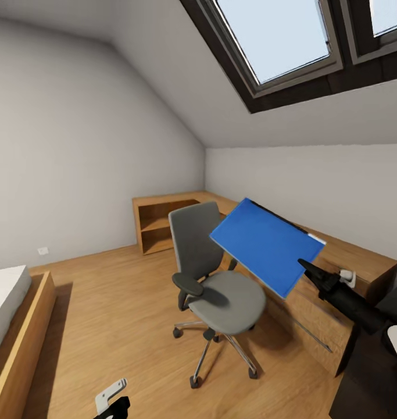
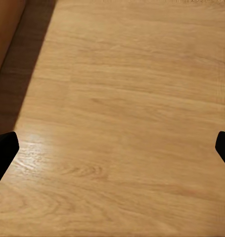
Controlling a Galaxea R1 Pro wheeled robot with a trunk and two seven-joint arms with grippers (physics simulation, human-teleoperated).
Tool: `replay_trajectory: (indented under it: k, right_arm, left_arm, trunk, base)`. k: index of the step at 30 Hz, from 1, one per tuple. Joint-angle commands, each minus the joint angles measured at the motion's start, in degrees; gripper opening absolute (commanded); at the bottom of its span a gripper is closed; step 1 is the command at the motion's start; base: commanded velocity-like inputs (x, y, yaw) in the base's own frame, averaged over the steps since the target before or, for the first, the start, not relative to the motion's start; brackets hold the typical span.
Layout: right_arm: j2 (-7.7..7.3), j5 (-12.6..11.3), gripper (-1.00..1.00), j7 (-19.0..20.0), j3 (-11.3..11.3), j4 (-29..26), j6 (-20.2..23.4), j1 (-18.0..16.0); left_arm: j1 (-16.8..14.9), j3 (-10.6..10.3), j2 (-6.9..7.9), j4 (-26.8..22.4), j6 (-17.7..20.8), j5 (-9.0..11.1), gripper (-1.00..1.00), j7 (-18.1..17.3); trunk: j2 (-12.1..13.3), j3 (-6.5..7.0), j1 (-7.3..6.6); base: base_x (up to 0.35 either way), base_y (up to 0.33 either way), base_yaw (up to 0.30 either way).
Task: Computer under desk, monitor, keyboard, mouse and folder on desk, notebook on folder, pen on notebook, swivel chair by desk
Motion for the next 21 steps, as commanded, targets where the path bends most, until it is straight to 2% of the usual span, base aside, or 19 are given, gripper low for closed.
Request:
replay_trajectory:
  k: [1, 2, 3, 4, 5, 6, 7, 8, 11, 15, 19, 21]
  right_arm:
    - [0.08, -0.7, -1.0, -3.61, -0.5, -1.85, 0.39, -0.12]
    - [0.21, -2.88, -1.0, -9.25, -0.88, -3.36, 0.36, -0.3]
    - [0.34, -6.82, -1.0, -14.73, -1.05, -4.05, 0.34, -0.43]
    - [0.43, -10.06, -1.0, -17.86, -1.06, -4.31, 0.35, -0.48]
    - [1.33, -15.82, -1.0, -23.2, -0.89, -4.53, -0.3, -0.54]
    - [2.12, -16.44, -1.0, -25.52, -0.76, -4.59, -1.25, -0.55]
    - [3.33, -16.56, -1.0, -30.17, -0.64, -4.8, -4.23, -0.56]
    - [3.79, -16.56, -1.0, -32.3, -0.69, -4.87, -6.63, -0.56]
    - [4.55, -16.64, -1.0, -34.01, -0.6, -4.92, -11.53, -0.56]
    - [6.56, -16.6, -1.0, -34.97, -0.65, -4.94, -17.26, -0.57]
    - [8.34, -16.59, -1.0, -41.97, -0.33, -4.94, -26.63, -0.57]
    - [8.68, -16.71, -1.0, -45.22, 0.35, -4.94, -29.02, -0.57]
  left_arm:
    - [-0.06, -0.46, 0.08, -0.11, -0.32, 0.55, 1.0, 0.27]
    - [-0.06, -0.44, 0.13, -0.1, -0.33, 0.54, 1.0, 0.27]
    - [-0.06, -0.42, 0.16, -0.09, -0.33, 0.56, 1.0, 0.27]
    - [-0.06, -0.42, 0.19, -0.09, -0.34, 0.56, 1.0, 0.27]
    - [-0.06, -0.38, 0.31, 0.41, -0.34, 0.5, 1.0, 0.27]
    - [-0.06, -0.36, 0.35, 0.74, -0.34, 0.48, 1.0, 0.27]
    - [-0.06, -0.34, 0.39, 1.14, -0.34, 0.41, 1.0, 0.27]
    - [-0.06, -0.37, 0.34, 1.31, -0.34, 0.38, 1.0, 0.27]
    - [-0.06, -0.4, 0.27, 1.45, -0.34, 0.45, 1.0, 0.28]
    - [-0.06, -0.41, 0.25, 1.58, -0.34, 0.51, 1.0, 0.27]
    - [-0.06, -0.43, 0.16, 1.67, -0.34, 0.55, 1.0, 0.27]
    - [-0.06, -0.45, 0.13, 3.2, -0.34, 0.52, 1.0, 0.23]
  trunk:
    - [0.38, 0.12, -0.23]
    - [0.78, 0.3, -0.45]
    - [1.18, 0.48, -0.67]
    - [1.58, 0.66, -0.89]
    - [1.99, 0.84, -1.11]
    - [2.39, 1.01, -1.33]
    - [2.79, 1.19, -1.55]
    - [3.19, 1.37, -1.77]
    - [4.39, 1.91, -2.43]
    - [6.0, 2.63, -3.31]
    - [7.6, 3.35, -4.18]
    - [8.4, 3.71, -4.62]
  base:
    - [0.0, 0.0, 0.0]
    - [0.0, 0.0, 0.0]
    - [0.0, 0.0, 0.0]
    - [0.0, 0.0, 0.0]
    - [0.0, 0.0, 0.0]
    - [0.0, 0.0, 0.0]
    - [0.0, 0.0, 0.0]
    - [0.0, 0.0, 0.0]
    - [0.0, 0.0, 0.0]
    - [0.0, 0.0, 0.0]
    - [0.0, 0.0, 0.0]
    - [0.0, 0.0, 0.0]
